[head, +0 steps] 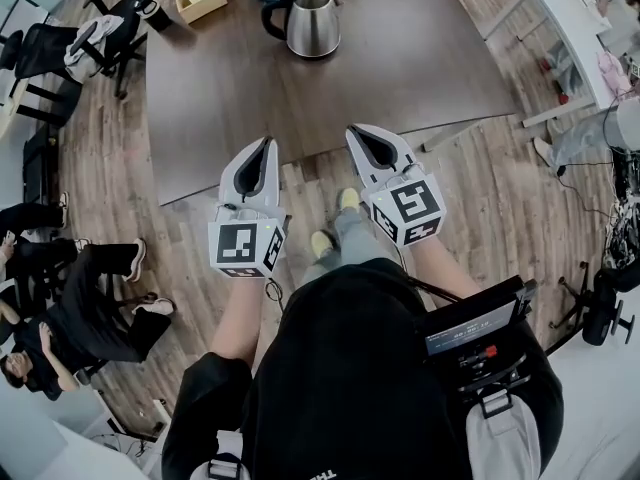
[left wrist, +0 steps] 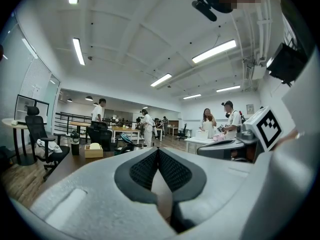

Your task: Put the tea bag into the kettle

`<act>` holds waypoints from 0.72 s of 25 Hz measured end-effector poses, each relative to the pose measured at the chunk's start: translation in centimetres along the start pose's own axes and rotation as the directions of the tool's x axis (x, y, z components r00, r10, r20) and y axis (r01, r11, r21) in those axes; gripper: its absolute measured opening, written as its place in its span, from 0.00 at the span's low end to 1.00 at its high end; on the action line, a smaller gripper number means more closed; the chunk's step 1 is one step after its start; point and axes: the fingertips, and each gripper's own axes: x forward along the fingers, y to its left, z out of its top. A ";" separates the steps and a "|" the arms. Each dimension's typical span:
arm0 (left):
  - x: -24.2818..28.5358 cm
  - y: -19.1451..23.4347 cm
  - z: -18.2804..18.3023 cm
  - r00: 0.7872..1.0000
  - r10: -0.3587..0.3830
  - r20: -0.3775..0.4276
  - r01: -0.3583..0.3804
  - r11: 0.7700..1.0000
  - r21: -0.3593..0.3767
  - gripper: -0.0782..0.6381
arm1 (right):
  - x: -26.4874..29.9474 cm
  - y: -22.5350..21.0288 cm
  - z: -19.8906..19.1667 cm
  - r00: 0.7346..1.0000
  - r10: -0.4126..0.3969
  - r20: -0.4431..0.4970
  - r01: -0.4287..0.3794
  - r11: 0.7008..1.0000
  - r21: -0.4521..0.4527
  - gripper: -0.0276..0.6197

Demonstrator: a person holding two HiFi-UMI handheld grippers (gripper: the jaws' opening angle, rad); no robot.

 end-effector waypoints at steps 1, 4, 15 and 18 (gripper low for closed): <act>-0.3 -0.1 0.1 1.000 0.002 0.001 -0.002 1.000 -0.001 0.11 | -0.3 0.2 0.2 1.000 -0.001 0.006 0.001 1.000 0.000 0.05; -0.4 -1.0 0.3 1.000 0.003 0.011 -0.003 1.000 -0.006 0.11 | -1.3 0.0 0.7 1.000 -0.004 0.023 0.005 1.000 -0.009 0.05; 2.5 -4.4 2.0 0.999 0.022 0.044 -0.022 1.000 -0.007 0.11 | -2.2 -3.6 1.9 0.999 0.014 0.040 -0.013 1.000 -0.023 0.06; 3.3 -5.1 2.0 0.999 0.018 0.036 -0.017 1.000 -0.004 0.11 | -2.0 -4.6 1.9 0.999 0.017 0.039 -0.016 0.999 -0.032 0.06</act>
